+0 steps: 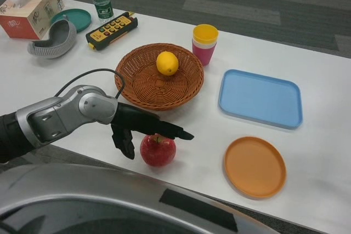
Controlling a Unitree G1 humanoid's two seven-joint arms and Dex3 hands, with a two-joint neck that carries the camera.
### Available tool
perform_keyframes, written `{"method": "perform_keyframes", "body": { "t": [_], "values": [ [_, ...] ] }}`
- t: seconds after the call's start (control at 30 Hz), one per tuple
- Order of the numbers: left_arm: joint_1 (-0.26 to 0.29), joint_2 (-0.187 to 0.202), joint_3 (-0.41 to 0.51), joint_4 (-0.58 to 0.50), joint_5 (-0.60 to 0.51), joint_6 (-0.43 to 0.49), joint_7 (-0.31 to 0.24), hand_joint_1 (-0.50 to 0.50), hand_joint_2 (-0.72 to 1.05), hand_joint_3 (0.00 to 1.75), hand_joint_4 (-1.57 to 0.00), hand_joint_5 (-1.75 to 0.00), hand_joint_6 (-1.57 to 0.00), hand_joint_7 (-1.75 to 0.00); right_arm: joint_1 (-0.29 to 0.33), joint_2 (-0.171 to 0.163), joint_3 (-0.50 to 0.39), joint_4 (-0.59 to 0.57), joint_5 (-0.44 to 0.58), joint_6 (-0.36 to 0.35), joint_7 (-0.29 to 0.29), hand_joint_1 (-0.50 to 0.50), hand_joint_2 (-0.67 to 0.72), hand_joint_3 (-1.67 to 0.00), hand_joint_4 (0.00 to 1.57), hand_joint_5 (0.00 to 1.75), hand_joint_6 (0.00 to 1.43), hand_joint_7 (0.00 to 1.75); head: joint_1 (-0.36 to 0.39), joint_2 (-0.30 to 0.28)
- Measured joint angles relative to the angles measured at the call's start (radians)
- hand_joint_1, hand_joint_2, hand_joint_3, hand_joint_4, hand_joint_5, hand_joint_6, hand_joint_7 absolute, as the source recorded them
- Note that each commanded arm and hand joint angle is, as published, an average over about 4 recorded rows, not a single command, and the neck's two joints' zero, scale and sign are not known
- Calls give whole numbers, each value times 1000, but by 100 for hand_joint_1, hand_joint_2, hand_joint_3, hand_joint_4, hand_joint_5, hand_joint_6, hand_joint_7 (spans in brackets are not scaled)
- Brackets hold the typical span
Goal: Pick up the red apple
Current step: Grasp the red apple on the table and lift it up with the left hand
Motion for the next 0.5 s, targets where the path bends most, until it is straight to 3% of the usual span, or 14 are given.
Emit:
{"method": "perform_keyframes", "body": {
  "t": [0.2, 0.5],
  "values": [
    [0, -41, -9, 0, 65, -4, 0, 50, 105, 0, 0, 0, 0, 0, 0, 0, -1, 0, 0, 0, 0, -42, 72, 0, 0, 0, 0, 0, 0, -2],
    [1, -73, -31, 18, 33, -16, 0, 50, 105, 0, 0, 0, 0, 0, 1, 0, -1, 1, 0, 0, 0, -42, 72, 0, 0, 0, 0, 0, -2, -4]
  ]
}}
